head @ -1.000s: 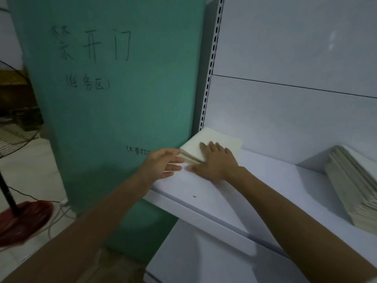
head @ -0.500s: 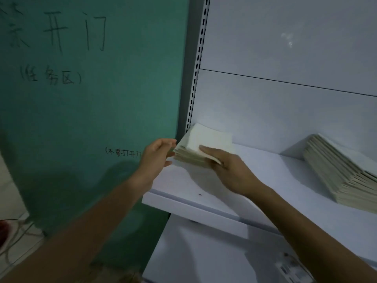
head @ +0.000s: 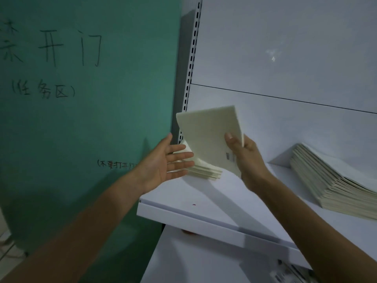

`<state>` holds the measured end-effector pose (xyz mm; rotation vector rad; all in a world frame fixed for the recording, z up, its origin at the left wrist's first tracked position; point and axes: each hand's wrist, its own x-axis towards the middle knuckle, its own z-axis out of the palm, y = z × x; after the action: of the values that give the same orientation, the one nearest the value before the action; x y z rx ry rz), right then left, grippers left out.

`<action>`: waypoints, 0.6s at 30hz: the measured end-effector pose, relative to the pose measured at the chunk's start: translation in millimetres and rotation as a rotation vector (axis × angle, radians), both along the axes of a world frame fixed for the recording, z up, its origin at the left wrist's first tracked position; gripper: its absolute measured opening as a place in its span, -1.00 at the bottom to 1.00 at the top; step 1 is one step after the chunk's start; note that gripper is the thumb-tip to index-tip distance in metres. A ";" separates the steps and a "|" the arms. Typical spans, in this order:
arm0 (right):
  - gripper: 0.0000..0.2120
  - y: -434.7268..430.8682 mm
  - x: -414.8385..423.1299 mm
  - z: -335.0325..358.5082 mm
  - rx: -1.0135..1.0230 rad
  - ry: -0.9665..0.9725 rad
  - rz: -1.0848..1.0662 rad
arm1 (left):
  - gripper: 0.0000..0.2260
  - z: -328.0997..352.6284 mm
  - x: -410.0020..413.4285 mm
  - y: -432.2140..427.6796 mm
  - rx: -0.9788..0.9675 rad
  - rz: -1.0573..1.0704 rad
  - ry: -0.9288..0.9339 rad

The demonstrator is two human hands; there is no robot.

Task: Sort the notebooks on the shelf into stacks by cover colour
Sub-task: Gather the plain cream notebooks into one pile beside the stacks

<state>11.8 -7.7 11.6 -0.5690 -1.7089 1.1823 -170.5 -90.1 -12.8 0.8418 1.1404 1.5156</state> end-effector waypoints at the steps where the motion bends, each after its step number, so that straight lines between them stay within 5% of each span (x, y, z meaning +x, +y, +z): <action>1: -0.84 -6.4 -5.6 -6.4 0.151 -0.044 0.014 | -0.42 4.7 -1.0 -1.7 -0.018 -0.036 -0.015; 4: -0.65 -15.8 -23.6 -38.1 0.748 -0.332 0.075 | -0.23 12.5 -8.6 -8.9 -0.046 -0.118 -0.146; 6: -0.48 -15.8 -34.5 -54.5 0.950 -0.551 0.127 | -0.42 8.5 -14.2 -14.9 -0.074 -0.079 -0.126; 9: -0.31 -20.8 -49.8 -55.4 0.790 -0.668 0.236 | -0.72 -7.4 -24.6 -23.1 -0.145 0.106 0.048; 14: -0.59 12.3 -77.8 -36.8 0.631 -0.428 -0.113 | -0.85 -17.4 -46.7 -42.3 -0.178 0.224 0.065; 18: -0.31 52.5 -84.0 -43.5 0.493 -0.945 -0.175 | -0.88 -22.2 -60.8 -54.8 -0.165 0.261 0.037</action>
<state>-72.2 44.9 -31.9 -1.0242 -2.5510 0.3006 -231.3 -144.9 -35.0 0.6293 1.4247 1.5945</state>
